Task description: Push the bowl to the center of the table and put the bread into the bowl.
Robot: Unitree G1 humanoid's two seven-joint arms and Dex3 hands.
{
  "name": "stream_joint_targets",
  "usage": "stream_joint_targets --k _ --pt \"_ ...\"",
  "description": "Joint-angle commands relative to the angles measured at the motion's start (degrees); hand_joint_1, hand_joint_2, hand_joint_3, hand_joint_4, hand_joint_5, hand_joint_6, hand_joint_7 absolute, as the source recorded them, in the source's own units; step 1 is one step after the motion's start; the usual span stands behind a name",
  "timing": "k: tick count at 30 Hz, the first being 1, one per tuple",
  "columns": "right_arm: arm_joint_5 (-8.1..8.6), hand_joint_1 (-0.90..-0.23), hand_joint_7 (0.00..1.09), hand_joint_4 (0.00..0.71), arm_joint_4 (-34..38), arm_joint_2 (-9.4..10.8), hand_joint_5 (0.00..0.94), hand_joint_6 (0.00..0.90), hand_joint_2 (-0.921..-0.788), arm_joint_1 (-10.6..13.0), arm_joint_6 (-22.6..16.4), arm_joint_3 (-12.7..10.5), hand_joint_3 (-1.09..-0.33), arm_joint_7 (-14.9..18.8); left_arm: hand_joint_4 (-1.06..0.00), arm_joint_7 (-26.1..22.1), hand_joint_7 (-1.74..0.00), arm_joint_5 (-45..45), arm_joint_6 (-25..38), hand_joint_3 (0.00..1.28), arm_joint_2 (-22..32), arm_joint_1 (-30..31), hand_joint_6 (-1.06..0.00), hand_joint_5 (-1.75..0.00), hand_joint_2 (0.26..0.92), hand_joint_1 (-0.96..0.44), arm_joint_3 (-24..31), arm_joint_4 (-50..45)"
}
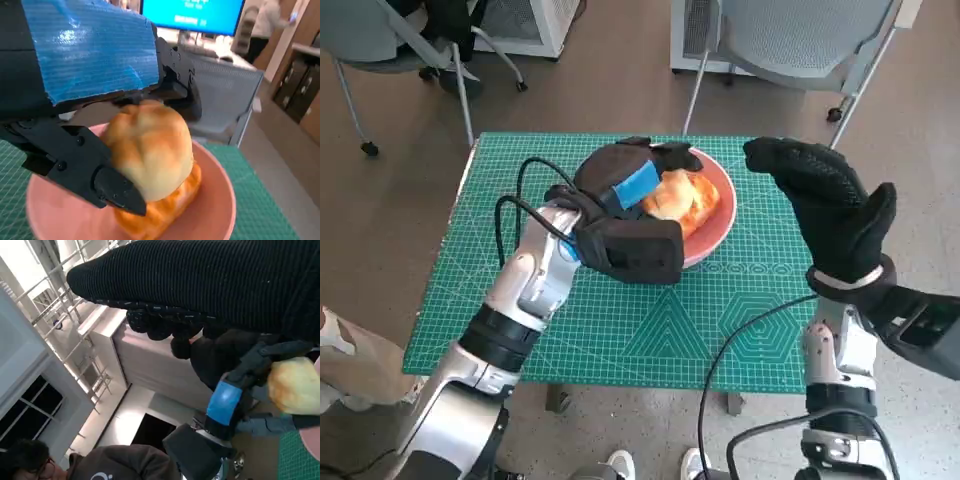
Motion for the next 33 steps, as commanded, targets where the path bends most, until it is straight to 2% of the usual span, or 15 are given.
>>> stream_joint_targets --k 1,5,11,17,22,28,33 --pt "-1.25 -0.701 0.21 0.085 0.36 0.44 0.001 0.035 -0.921 1.19 -0.04 0.32 -0.777 -0.91 -0.06 1.9 -0.1 0.06 -1.84 0.01 0.61 -0.08 -0.22 -0.01 0.807 -0.62 0.49 0.28" --pt "-1.39 -0.701 0.2 0.083 0.29 0.48 0.0 0.034 -0.921 1.21 -0.06 0.38 -0.779 -1.1 -0.05 2.56 -0.09 0.26 -2.24 0.01 0.63 -0.01 -0.22 0.0 0.815 -0.63 0.46 0.54" --pt "-1.48 -0.703 0.2 0.081 -0.08 0.9 0.0 0.032 -0.921 1.32 0.19 0.78 -0.782 -1.51 -0.03 7.45 -0.07 -0.44 -4.97 0.02 1.18 2.05 -0.22 0.0 0.854 -0.64 2.22 0.98" --pt "-1.46 -0.704 0.2 0.079 -0.27 0.95 0.0 0.031 -0.921 1.47 0.24 0.91 -0.784 -1.64 -0.02 8.25 -0.06 -0.46 -5.89 0.02 1.3 2.53 -0.21 0.0 0.887 -0.65 2.72 1.11" --pt "-1.34 -0.704 0.2 0.079 -0.33 1.36 0.0 0.031 -0.921 1.76 0.12 1.2 -0.784 -1.65 -0.04 11.11 -0.06 -4.06 -9.21 0.09 2.04 5.81 -0.22 -0.01 0.914 -0.65 6.77 0.24" --pt "-1.53 -0.703 0.2 0.077 -1.44 1.59 0.0 0.03 -0.921 2.02 0.47 1.7 -0.79 -2.28 -0.05 10.3 -0.06 -9.51 -11.46 0.19 2.09 8.88 -0.22 -0.01 0.92 -0.67 10.92 -1.85" --pt "-1.48 -0.703 0.21 0.078 -2.85 1.47 0.001 0.029 -0.921 2.11 1.33 2.03 -0.79 -2.86 -0.06 6.98 -0.06 -19.01 -13.37 0.25 1.01 11.91 -0.23 -0.01 0.921 -0.69 15.94 -5.21"
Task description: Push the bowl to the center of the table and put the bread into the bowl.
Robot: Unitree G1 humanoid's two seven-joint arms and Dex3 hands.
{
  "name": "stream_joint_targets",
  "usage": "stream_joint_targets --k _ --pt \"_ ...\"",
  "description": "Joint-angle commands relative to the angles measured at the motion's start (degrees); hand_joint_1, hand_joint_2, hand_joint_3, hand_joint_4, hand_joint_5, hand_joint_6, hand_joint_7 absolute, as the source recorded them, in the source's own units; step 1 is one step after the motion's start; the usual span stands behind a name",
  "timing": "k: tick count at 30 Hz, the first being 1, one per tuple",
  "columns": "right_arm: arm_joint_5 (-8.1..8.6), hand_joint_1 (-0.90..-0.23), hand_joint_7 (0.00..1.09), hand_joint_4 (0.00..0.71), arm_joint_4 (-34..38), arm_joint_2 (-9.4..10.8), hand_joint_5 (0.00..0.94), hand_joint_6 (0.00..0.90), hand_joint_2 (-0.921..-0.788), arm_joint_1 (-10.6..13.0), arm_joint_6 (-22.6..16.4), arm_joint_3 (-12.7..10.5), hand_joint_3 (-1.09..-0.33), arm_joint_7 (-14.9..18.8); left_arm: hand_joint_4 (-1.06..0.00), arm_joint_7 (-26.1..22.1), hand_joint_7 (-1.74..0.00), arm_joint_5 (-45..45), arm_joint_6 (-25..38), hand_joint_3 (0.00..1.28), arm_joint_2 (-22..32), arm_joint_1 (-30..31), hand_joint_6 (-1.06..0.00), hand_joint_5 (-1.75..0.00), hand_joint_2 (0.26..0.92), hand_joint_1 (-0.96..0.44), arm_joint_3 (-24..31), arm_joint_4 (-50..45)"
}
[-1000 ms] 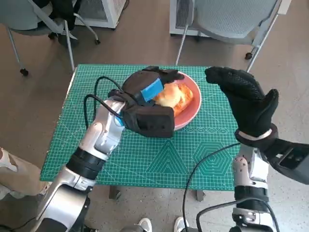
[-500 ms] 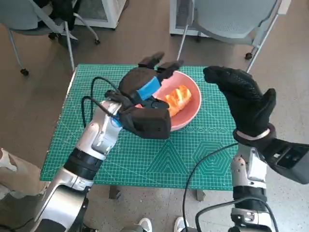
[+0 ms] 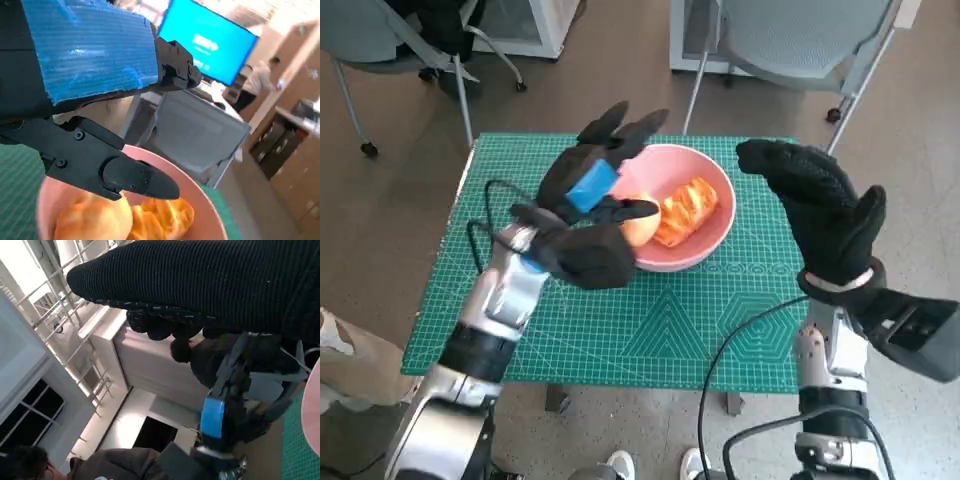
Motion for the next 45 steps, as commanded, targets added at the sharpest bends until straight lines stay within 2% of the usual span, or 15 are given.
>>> stream_joint_targets --k 1,3,6,8,11,15,18,28,34,40,45 --pt "-0.75 -0.703 0.21 0.078 -1.16 0.24 0.001 0.029 -0.921 1.27 1.26 0.44 -0.79 -0.97 -0.06 -2.35 -0.06 -6.96 -2.2 0.26 -0.52 2.32 -0.23 -0.01 0.921 -0.69 3.97 -3.49" --pt "-0.75 -0.703 0.21 0.078 -1.34 0.2 0.001 0.029 -0.921 1.35 1.38 0.52 -0.79 -1.11 -0.06 -2.66 -0.06 -7.29 -2.16 0.26 -0.47 2.46 -0.23 -0.01 0.921 -0.69 4.05 -3.75" --pt "-1.17 -0.702 0.21 0.082 -3.13 0.37 0.002 0.031 -0.921 0.98 2.2 1.01 -0.791 -2.22 -0.07 -8.17 -0.06 -22.45 -4.56 0.3 -4.8 6.02 -0.24 -0.01 0.921 -0.69 9.67 -8.27" --pt "-1.58 -0.698 0.21 0.083 -4.0 0.58 0.003 0.035 -0.921 0.67 2.48 1.42 -0.793 -2.96 -0.08 -10.56 -0.06 -28.7 -4.4 0.32 -6.6 7.63 -0.24 -0.02 0.921 -0.69 11.55 -10.96" --pt "-2.24 -0.69 0.22 0.083 -4.69 0.96 0.003 0.039 -0.921 0.15 2.59 2.05 -0.798 -3.84 -0.1 -12.61 -0.06 -33.64 -3.71 0.34 -7.9 9.17 -0.24 -0.02 0.921 -0.69 12.58 -13.92" --pt "-2.54 -0.684 0.22 0.083 -5.12 1.0 0.002 0.04 -0.921 0.12 2.79 2.34 -0.804 -4.42 -0.11 -13.69 -0.06 -35.41 -3.1 0.36 -8.15 9.8 -0.24 -0.02 0.921 -0.69 12.99 -15.19" --pt "-3.63 -0.682 0.23 0.081 -7.22 1.13 0.001 0.038 -0.921 -0.81 2.97 3.26 -0.809 -5.6 -0.12 -17.72 -0.06 -40.09 -4.49 0.35 -8.82 11.57 -0.25 -0.02 0.921 -0.7 13.81 -17.97" --pt "-4.61 -0.683 0.24 0.06 -6.99 0.4 0.001 0.03 -0.921 -3.98 1.86 3.53 -0.81 -5.83 -0.14 -23.17 -0.07 -43.78 -7.1 0.35 -8.61 12.95 -0.26 -0.02 0.921 -0.7 15.57 -19.69" --pt "-4.66 -0.683 0.25 0.061 -6.55 0.33 0.002 0.029 -0.921 -4.46 1.38 3.49 -0.807 -5.69 -0.14 -23.88 -0.07 -44.13 -7.08 0.35 -8.91 13.04 -0.26 -0.02 0.921 -0.7 16.11 -20.04" --pt "-5.91 -0.686 0.25 0.066 -5.99 0.31 0.004 0.029 -0.921 -5.67 -0.71 3.64 -0.81 -5.85 -0.14 -24.07 -0.07 -44.68 -7.61 0.36 -9.35 13.62 -0.25 -0.02 0.921 -0.69 16.7 -22.02" --pt "-6.14 -0.689 0.25 0.064 -5.75 0.26 0.002 0.029 -0.921 -5.84 -1.19 3.68 -0.814 -5.91 -0.14 -24.26 -0.07 -44.68 -7.63 0.36 -9.46 13.64 -0.25 -0.01 0.921 -0.7 16.92 -22.22"
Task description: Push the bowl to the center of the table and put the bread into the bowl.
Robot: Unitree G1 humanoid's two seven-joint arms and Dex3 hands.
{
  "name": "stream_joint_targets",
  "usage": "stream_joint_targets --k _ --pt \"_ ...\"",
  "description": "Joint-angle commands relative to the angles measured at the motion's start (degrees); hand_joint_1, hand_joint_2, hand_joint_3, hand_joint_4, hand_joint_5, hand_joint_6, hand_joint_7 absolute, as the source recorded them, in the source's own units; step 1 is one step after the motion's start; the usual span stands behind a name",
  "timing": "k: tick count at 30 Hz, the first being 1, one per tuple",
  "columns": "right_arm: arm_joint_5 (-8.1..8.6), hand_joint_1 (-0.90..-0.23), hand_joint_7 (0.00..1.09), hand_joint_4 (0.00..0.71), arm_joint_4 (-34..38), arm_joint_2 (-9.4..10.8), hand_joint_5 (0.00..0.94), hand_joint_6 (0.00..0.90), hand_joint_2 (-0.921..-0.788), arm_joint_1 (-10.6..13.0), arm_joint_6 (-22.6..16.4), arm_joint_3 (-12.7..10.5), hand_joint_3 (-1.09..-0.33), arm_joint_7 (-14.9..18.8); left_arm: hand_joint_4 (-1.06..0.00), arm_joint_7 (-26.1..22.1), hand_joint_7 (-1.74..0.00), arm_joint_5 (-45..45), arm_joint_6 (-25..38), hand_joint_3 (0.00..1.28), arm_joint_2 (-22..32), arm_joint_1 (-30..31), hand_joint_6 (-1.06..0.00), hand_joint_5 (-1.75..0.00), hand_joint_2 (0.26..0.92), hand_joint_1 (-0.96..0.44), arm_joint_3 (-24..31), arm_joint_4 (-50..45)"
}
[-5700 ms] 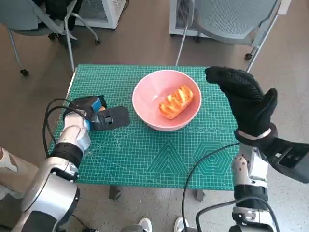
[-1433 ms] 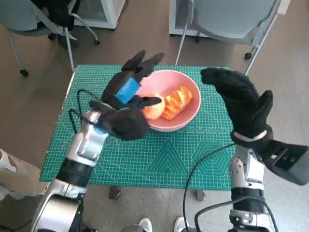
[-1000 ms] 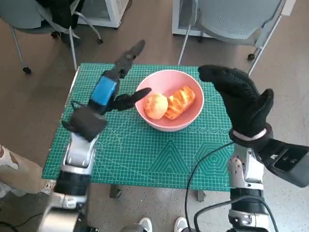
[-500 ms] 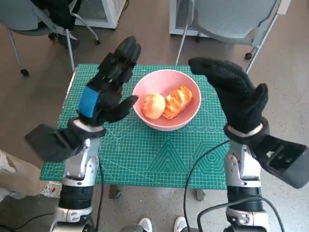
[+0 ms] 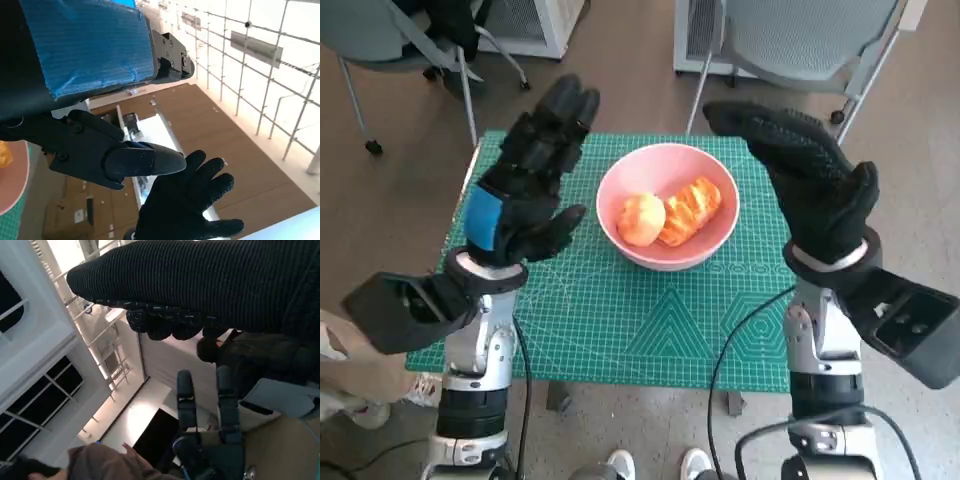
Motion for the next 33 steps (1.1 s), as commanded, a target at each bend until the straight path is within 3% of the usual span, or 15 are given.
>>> stream_joint_targets --k 1,22,33 --pt "-0.61 -0.689 0.25 0.064 0.84 -0.34 0.002 0.028 -0.921 -0.08 -0.3 0.19 -0.814 -0.18 -0.14 -0.32 -0.07 -0.43 -0.71 0.36 -0.34 0.5 -0.25 -0.01 0.921 -0.7 0.31 -1.2" --pt "-0.27 -0.689 0.27 0.068 -1.24 -0.76 0.003 0.027 -0.921 -0.37 2.59 0.31 -0.804 -1.39 -0.14 -2.66 -0.09 -3.19 1.57 0.35 -0.3 0.52 -0.25 -0.01 0.921 -0.7 0.33 -2.76" --pt "-0.28 -0.693 0.27 0.069 -1.77 -1.36 0.003 0.025 -0.921 -0.73 3.91 0.28 -0.801 -1.72 -0.12 -2.27 -0.09 -2.99 3.57 0.2 -0.39 0.24 -0.25 0.0 0.921 -0.54 0.4 -3.04"
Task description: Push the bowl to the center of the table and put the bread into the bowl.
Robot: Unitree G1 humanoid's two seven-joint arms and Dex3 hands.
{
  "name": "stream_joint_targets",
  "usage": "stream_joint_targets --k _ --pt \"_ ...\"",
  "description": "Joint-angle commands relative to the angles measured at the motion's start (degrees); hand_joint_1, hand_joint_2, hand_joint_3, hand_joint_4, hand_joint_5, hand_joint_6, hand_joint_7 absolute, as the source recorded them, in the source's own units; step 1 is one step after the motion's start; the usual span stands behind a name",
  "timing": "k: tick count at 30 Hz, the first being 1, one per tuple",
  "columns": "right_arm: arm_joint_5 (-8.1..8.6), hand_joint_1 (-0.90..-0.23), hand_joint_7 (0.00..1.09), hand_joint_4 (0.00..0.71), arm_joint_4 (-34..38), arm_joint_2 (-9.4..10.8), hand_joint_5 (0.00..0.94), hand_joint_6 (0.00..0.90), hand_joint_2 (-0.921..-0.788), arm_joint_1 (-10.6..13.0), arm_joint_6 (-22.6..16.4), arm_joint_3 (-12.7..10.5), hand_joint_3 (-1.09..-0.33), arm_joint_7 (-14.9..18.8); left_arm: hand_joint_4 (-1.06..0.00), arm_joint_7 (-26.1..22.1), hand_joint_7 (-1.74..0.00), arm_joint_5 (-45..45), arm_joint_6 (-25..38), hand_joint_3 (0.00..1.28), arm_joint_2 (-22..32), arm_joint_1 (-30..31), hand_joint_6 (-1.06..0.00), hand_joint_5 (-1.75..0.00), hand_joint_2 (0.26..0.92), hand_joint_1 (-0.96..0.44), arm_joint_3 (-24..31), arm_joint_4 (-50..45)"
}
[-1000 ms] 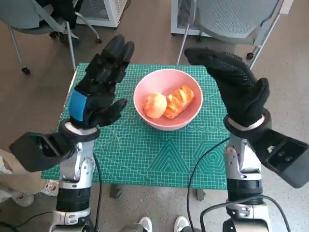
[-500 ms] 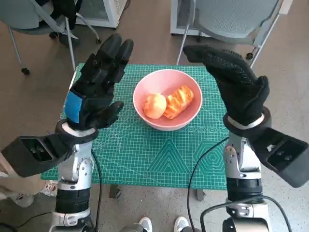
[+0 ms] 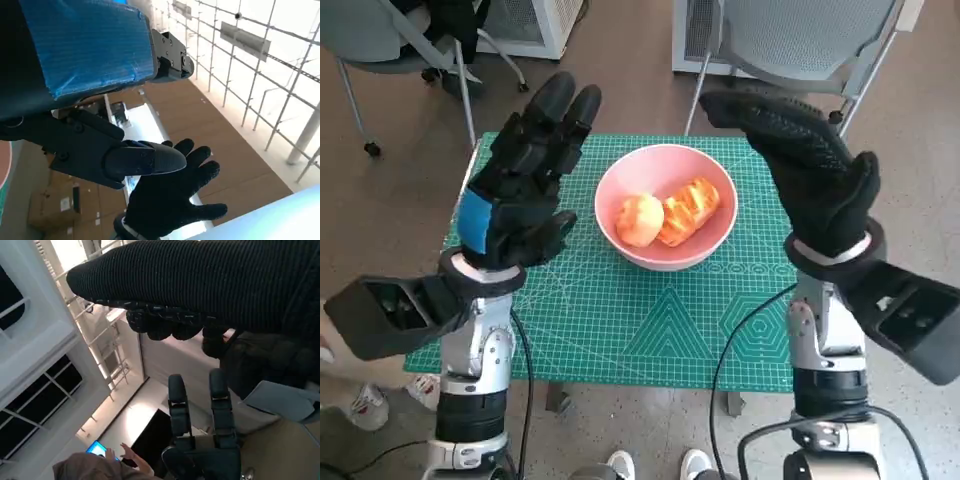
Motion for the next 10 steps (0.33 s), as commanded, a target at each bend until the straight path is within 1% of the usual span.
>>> stream_joint_targets --k 1,3,5,10 --pt "-0.1 -0.694 0.27 0.069 -0.17 -0.34 0.003 0.025 -0.921 0.06 0.98 0.07 -0.801 -0.39 -0.12 1.25 -0.09 0.89 0.36 0.19 -0.1 0.08 -0.25 0.0 0.911 -0.48 0.12 -1.22" --pt "0.02 -0.696 0.27 0.069 -0.01 -0.35 0.002 0.025 -0.921 -0.04 1.08 0.05 -0.801 -0.35 -0.11 2.2 -0.09 1.94 -0.1 0.12 -0.2 0.05 -0.24 0.0 0.916 -0.32 0.18 -1.41" --pt "0.06 -0.696 0.28 0.068 0.07 -0.31 0.002 0.024 -0.921 -0.02 1.07 0.05 -0.8 -0.31 -0.11 2.79 -0.09 2.24 -0.42 0.09 -0.4 -0.08 -0.23 0.0 0.918 -0.25 0.22 -1.35" --pt "-0.01 -0.697 0.28 0.067 0.42 -0.23 0.001 0.023 -0.921 -0.01 0.97 0.07 -0.801 -0.21 -0.11 3.52 -0.08 1.65 -0.18 0.07 -0.87 -0.55 -0.22 0.0 0.921 -0.18 0.41 -1.39"
